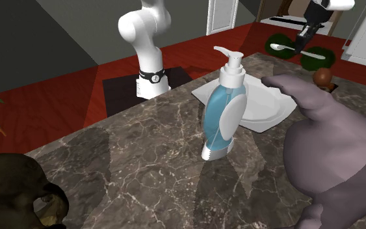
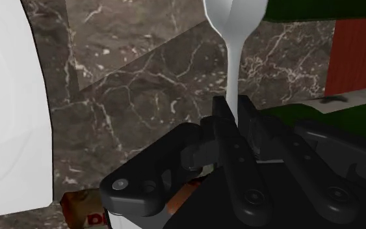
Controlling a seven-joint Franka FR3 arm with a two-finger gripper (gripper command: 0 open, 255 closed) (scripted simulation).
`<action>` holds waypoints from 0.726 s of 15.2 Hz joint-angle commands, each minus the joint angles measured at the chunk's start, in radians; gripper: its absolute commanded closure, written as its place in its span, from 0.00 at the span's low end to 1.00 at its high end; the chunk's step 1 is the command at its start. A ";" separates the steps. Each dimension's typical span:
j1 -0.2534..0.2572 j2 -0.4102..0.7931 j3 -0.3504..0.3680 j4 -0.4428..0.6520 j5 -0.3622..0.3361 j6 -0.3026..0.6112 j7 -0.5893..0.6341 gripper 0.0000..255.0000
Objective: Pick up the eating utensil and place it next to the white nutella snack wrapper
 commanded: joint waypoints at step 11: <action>0.106 0.204 0.023 0.199 -0.073 0.019 0.137 1.00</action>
